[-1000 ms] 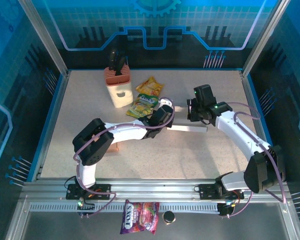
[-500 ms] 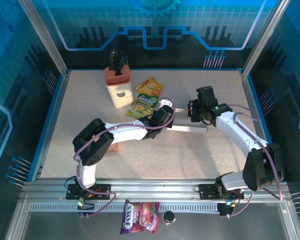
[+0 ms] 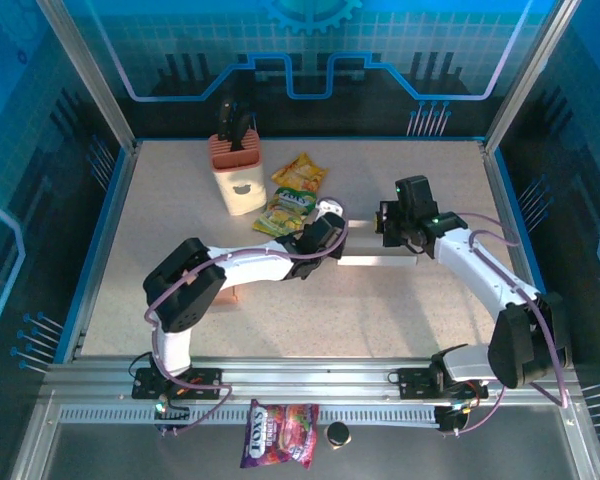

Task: Fold the paper box

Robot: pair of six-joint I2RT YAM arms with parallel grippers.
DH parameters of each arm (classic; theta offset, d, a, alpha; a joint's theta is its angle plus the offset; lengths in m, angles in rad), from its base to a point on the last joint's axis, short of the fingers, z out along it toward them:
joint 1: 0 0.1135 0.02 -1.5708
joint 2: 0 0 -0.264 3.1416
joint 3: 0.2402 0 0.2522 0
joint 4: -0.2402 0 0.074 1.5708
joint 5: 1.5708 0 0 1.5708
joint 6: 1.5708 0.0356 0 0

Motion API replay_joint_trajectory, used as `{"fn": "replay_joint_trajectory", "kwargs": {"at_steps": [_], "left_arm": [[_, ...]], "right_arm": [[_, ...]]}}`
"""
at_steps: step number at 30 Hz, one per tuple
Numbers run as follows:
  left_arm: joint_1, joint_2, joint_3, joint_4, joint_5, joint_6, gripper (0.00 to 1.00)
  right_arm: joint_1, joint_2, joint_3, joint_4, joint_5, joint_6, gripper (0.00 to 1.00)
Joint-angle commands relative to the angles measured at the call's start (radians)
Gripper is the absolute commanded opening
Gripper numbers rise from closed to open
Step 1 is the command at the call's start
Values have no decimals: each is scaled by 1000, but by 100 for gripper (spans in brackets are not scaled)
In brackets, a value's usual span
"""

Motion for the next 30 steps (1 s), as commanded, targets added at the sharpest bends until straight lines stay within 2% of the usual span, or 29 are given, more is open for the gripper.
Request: {"fn": "replay_joint_trajectory", "kwargs": {"at_steps": [1,4,9,17,22,30], "left_arm": [[-9,-111,-39,-42,41,-44,45],[-9,-187,-96,-54,90,-83,49],[-13,-300,-181,-79,156,-146,50],[-13,-447,-225,-162,157,-193,49],[13,-454,-222,-186,195,-233,49],[91,-384,-173,-215,377,-349,49]], "right_arm": [[-3,-28,-30,-36,-3,0,0],[3,-48,-51,-25,-15,-11,0],[16,-93,-112,5,-21,-16,0],[30,-176,-166,-7,-40,-55,0],[36,-239,-262,39,-58,-104,0],[38,-332,-397,93,-66,-153,0]]}}
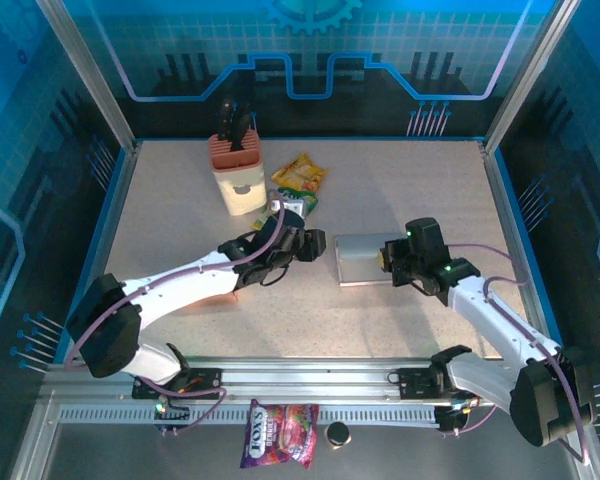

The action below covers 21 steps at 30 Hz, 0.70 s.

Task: Fold the paper box

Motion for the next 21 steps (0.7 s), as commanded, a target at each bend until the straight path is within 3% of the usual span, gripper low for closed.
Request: {"fn": "replay_joint_trajectory", "kwargs": {"at_steps": [1,10,21], "left_arm": [[20,49,46,-51,113,-69,49],[30,217,178,-142,307,-185,51],[30,412,316,-276,371,-226,51]], "right_arm": [[10,-20,-33,16,-19,-39,0],[13,-47,-113,48,-39,-66,0],[13,-27,-161,78,-59,-90,0]]}}
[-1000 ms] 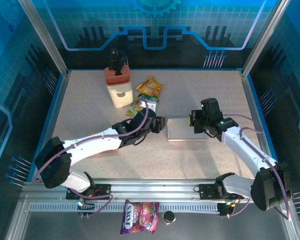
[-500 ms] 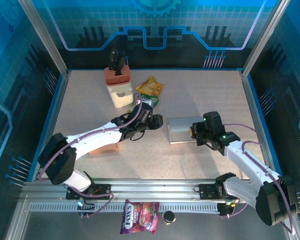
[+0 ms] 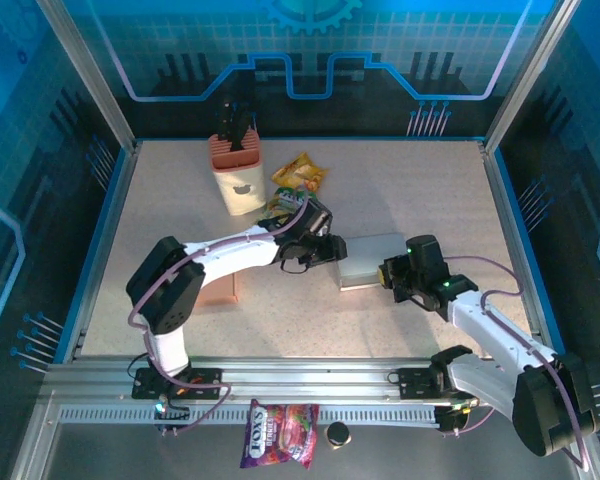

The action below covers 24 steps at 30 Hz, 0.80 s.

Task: Fold the paper box

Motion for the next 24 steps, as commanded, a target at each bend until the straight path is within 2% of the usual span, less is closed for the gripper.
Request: {"fn": "replay_joint_trajectory", "kwargs": {"at_steps": [1,4,10,13,15,17,20,24], "left_arm": [[5,42,37,-80,38,-16,51],[6,51,29,-74,33,-8,51],[6,83,7,-2,55,-5,46],[5,84,9,-20,37,1,42],[5,83,2,-20,36,7,40],[6,85,-6,-22,34,10,39],[7,81,-26,-4,32,8,38],[6,81,-27,2,29,19,36]], "right_arm": [[13,14,-18,-1,-19,-26,0],[12,23,-18,-1,-25,-31,0],[12,38,-17,-11,-40,-52,8],[2,35,-6,-39,-51,-89,20],[-20,26,22,-95,-60,-157,33],[-56,17,82,-207,-65,-282,43],[-124,10,224,-427,-34,-554,54],[-228,44,387,-610,32,-915,61]]}}
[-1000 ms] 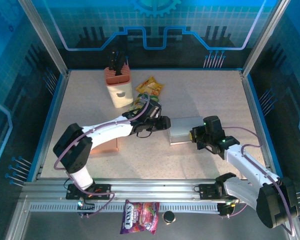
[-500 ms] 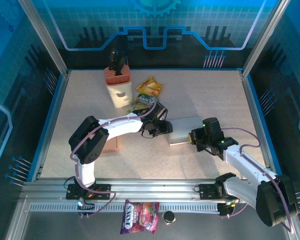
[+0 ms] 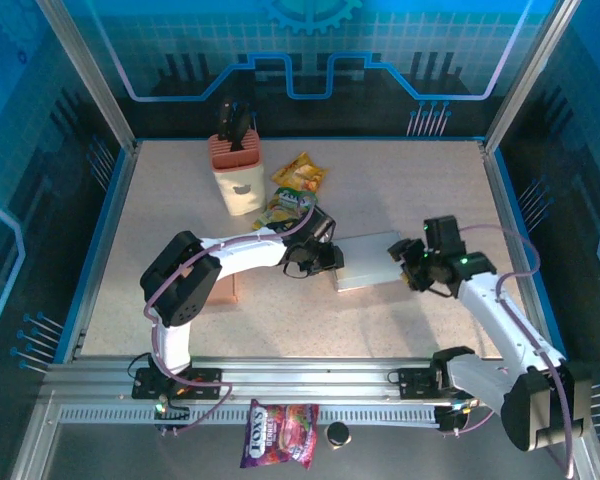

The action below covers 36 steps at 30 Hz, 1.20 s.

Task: Fold the paper box

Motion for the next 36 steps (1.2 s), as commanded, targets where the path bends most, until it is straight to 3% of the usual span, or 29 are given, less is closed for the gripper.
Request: {"fn": "replay_joint_trajectory", "kwargs": {"at_steps": [1,5,12,22,36], "left_arm": [[9,12,-14,-4,-2,18,36],[10,16,-15,1,0,25,36],[13,17,-18,-2,-2,34,36],[24,23,-20,2,14,54,35],[37,28,-42,4,34,83,33]], "right_arm": [[-87,40,120,-222,47,-434,62],[-142,200,212,-225,43,-675,63],[-151,491,290,-184,10,-858,62],[-157,655,345,-138,-27,-915,51],[-155,686,289,-101,-54,-870,38]]}}
